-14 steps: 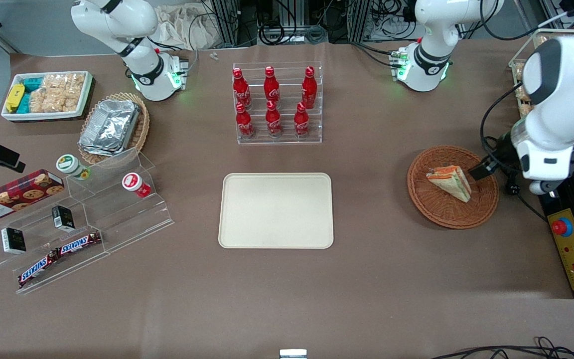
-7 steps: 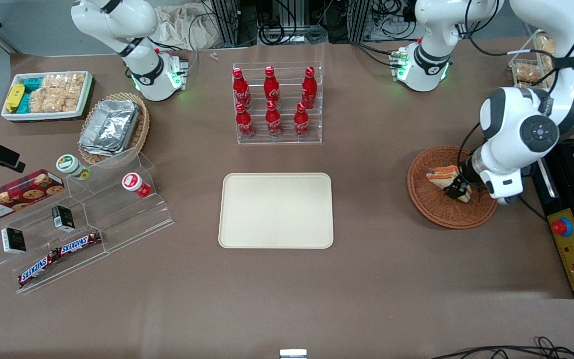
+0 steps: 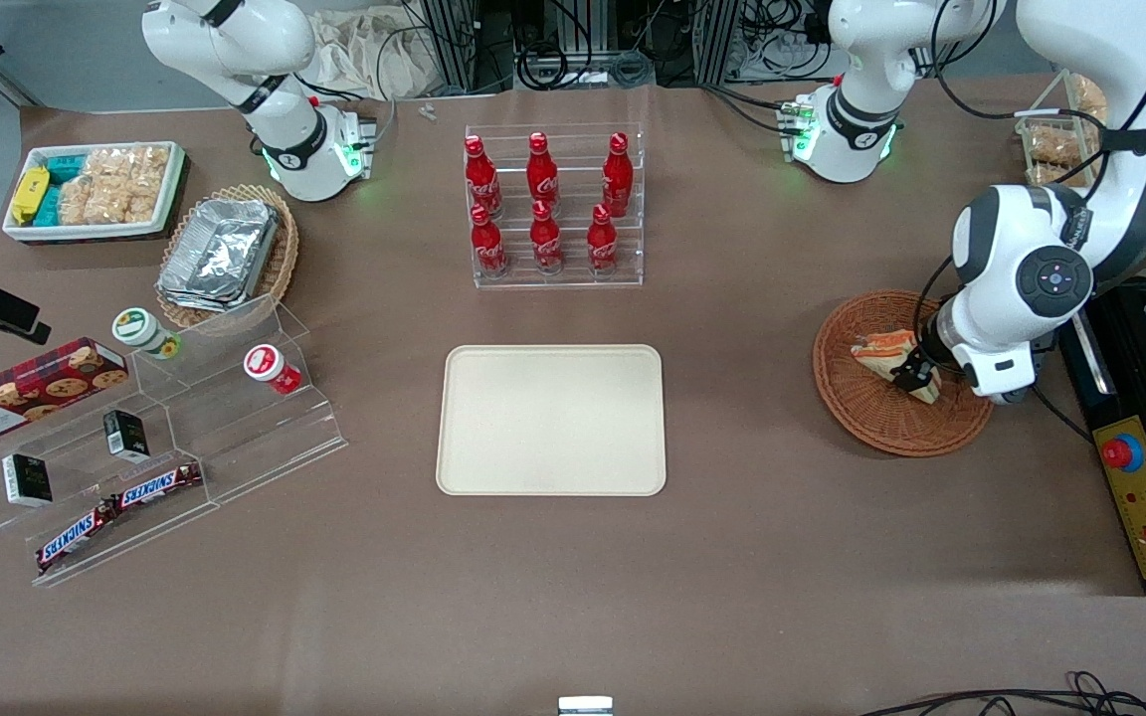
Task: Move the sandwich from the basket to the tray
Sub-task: 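Lower the open left gripper around the sandwich and close it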
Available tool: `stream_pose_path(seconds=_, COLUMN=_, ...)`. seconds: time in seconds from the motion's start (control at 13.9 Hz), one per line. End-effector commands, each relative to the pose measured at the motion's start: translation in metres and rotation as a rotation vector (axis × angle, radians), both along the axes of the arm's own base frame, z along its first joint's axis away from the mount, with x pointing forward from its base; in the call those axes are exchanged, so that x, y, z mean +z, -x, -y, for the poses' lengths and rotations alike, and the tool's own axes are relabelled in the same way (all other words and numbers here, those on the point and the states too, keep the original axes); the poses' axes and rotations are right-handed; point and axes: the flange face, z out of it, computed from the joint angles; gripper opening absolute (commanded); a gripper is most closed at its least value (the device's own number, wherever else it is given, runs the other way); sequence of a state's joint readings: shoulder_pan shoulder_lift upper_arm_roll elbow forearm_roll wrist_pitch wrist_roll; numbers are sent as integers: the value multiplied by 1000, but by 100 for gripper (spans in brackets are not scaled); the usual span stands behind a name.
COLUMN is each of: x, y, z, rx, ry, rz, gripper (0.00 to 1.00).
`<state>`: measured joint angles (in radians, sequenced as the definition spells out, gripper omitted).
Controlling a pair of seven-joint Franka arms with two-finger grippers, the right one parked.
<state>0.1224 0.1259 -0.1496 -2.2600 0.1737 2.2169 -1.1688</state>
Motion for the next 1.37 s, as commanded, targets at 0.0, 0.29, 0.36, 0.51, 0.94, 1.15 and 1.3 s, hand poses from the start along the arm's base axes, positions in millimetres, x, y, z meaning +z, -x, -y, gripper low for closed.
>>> stream_pose_path(seconds=0.0, x=-13, y=9, z=-9, rx=30, ry=-49, rz=-14, gripper=100)
stream_pose_path(seconds=0.29, x=-30, y=8, z=-8, rx=66, ry=-67, rz=-4, gripper=100)
stream_pose_path(seconds=0.36, x=-33, y=7, z=-5, rx=79, ry=-68, rz=4, gripper=100)
stream_pose_path(seconds=0.51, x=-39, y=4, z=-1, rx=102, ry=-64, rz=19, gripper=100)
stream_pose_path(seconds=0.94, x=-51, y=4, z=11, rx=145, ry=-61, rz=40, gripper=9)
stream_pose_path(seconds=1.15, x=-50, y=3, z=11, rx=99, ry=-92, rz=43, gripper=0)
stream_pose_path(seconds=1.3, x=-37, y=1, z=8, rx=94, ry=-100, rz=47, gripper=0)
